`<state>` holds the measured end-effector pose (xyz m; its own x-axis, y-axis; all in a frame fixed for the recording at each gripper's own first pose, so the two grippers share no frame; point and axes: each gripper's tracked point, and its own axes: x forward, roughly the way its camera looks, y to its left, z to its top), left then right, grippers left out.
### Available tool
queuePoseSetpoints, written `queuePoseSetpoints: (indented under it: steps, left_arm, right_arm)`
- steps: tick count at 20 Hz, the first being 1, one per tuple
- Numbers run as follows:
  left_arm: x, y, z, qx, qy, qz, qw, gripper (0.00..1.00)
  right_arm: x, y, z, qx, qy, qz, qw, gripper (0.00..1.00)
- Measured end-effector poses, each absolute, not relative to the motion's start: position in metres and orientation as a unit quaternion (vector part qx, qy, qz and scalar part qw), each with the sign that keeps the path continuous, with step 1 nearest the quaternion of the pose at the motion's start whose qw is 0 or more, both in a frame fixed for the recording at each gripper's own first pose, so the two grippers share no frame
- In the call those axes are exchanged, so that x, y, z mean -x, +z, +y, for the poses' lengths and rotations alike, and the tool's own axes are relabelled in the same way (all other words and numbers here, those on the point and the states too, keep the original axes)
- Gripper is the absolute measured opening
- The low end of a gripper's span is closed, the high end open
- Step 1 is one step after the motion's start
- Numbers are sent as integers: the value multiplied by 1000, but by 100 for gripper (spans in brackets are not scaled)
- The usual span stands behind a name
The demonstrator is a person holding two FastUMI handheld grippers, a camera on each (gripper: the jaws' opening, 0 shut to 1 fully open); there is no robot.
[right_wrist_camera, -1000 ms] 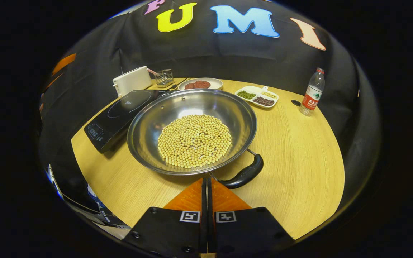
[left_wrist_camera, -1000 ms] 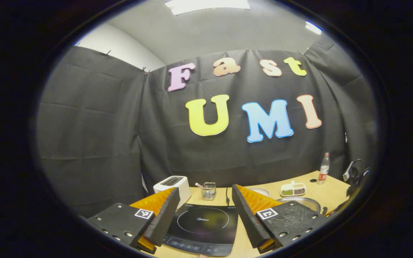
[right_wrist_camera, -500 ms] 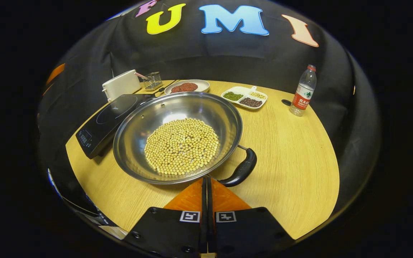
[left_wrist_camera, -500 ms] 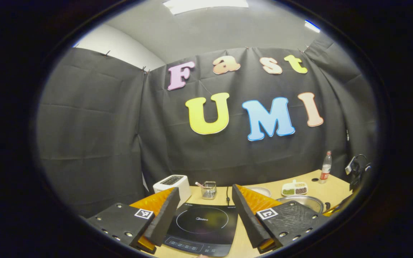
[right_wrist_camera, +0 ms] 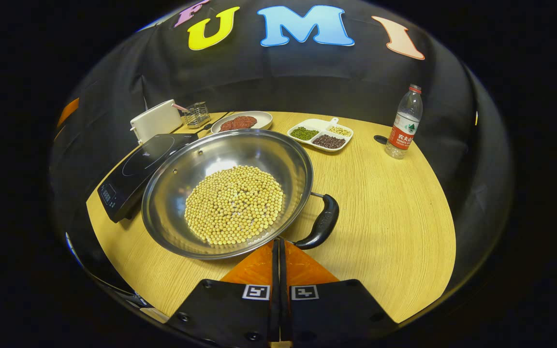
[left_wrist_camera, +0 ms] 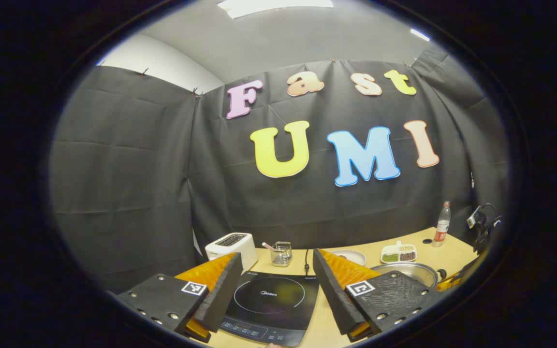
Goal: First push the handle of the pot to place it horizontally, then grasp the pot with both hands and set it on the induction cooktop.
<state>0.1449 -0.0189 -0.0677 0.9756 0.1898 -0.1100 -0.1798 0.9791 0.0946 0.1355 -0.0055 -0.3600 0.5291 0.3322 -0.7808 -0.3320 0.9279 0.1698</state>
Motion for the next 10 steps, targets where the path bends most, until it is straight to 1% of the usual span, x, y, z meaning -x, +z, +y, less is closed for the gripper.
queuePoseSetpoints:
  steps: [2, 3, 4, 5, 10]
  left_arm:
    - [-148, -70, -30, -41, 90, 59, 993, 88]
    - [-150, -71, -33, -42, 91, 59, 993, 86]
    - [-151, -71, -37, -44, 92, 60, 993, 86]
    - [-153, -75, -40, -45, 94, 62, 993, 86]
    - [-155, -91, -60, -35, 100, 75, 991, 87]
  right_arm:
    - [-141, -361, -8, -5, 193, 445, 874, 2]
    - [-145, -362, -10, -7, 193, 443, 875, 0]
    - [-149, -362, -13, -9, 193, 441, 877, 0]
    - [-153, -362, -14, -13, 193, 439, 877, 2]
    - [-171, -362, -23, -17, 196, 426, 883, 2]
